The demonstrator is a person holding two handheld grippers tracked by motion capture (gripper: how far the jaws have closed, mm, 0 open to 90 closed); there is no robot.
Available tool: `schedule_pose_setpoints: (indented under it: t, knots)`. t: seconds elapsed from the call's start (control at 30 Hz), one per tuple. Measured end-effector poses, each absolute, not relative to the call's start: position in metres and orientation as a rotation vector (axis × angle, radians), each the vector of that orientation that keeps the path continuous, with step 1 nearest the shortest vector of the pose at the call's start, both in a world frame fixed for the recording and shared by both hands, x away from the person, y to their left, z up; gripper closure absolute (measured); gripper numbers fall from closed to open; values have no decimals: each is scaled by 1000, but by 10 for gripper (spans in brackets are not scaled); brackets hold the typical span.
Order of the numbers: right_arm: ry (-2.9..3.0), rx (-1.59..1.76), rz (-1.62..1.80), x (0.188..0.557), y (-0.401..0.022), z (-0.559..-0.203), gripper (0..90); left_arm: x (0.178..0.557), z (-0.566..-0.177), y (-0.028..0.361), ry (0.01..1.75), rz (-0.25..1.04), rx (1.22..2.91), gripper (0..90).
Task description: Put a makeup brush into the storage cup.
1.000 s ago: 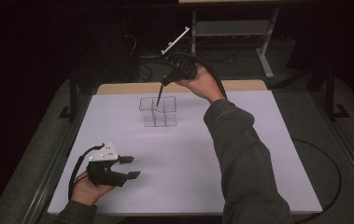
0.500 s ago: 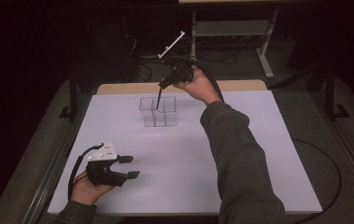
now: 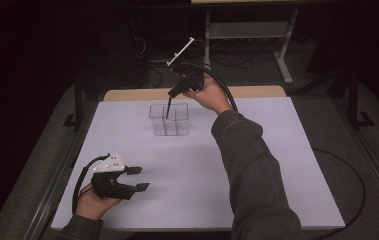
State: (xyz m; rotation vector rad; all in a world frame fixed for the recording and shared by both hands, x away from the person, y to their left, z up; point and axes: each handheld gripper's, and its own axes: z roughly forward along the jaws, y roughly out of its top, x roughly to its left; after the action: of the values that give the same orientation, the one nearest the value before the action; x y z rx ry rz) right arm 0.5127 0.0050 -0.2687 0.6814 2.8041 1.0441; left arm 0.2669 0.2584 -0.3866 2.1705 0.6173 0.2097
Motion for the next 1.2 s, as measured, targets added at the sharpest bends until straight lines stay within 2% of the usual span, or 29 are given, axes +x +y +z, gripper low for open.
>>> schedule_pose_setpoints:
  t: [1.2]
  knots:
    - [2817, 736, 1044, 513, 6, -302, 821, 267, -387, 259, 621, 211, 2175, 374]
